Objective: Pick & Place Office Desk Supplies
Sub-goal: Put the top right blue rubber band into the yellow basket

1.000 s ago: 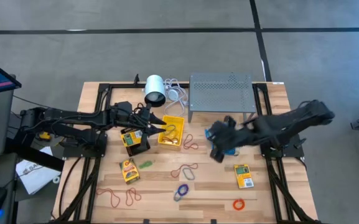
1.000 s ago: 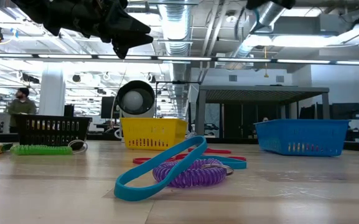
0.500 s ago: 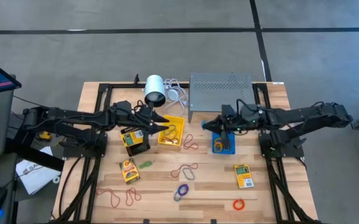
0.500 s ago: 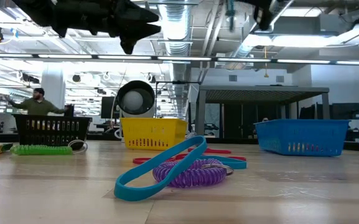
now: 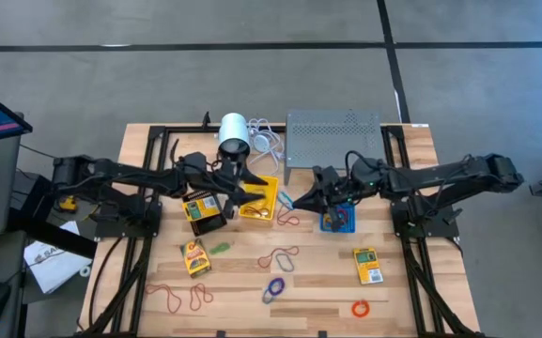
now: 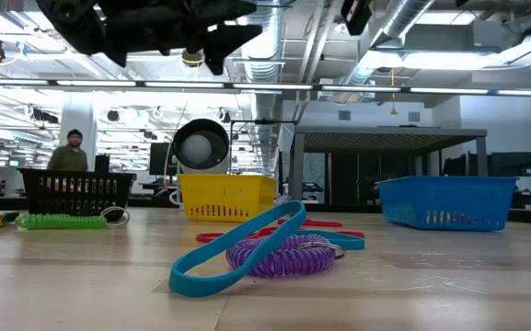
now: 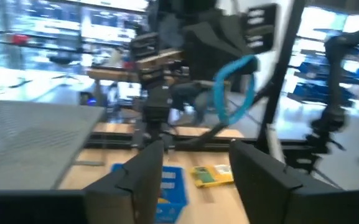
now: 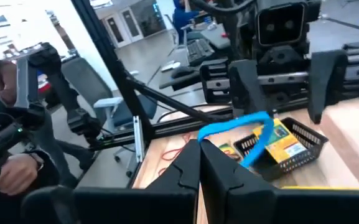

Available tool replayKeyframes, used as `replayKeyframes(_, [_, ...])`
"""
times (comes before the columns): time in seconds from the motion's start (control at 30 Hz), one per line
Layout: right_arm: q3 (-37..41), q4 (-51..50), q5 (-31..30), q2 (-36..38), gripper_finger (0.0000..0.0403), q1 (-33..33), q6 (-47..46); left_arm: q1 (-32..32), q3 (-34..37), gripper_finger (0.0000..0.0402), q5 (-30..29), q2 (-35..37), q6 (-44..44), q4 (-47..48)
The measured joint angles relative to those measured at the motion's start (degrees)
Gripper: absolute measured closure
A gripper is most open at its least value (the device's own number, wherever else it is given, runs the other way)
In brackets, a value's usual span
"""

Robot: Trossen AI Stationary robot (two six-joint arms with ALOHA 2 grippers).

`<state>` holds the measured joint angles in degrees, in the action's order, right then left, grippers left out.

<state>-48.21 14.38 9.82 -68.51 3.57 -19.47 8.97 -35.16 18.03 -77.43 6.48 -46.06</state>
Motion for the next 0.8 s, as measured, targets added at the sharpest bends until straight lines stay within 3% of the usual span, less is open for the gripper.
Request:
replayKeyframes(0.1, [0.0, 0.3, 1.1, -0.2, 0.0403, 0.0, 0.1, -0.4, -1.4, 0.018, 3.5, -2.0, 0.7, -1.0])
replayKeyframes(0.3, [0.0, 2.4, 2.2, -0.2, 0.0403, 0.0, 1.3, -2.0, -4.1, 0.0139, 3.5, -4.3, 1.2, -1.2])
replayKeyframes(0.8, [0.0, 4.8, 2.4, -0.2, 0.0403, -0.3, 1.5, -3.0, -7.2, 0.015, 3.5, -4.7, 2.8, -1.2])
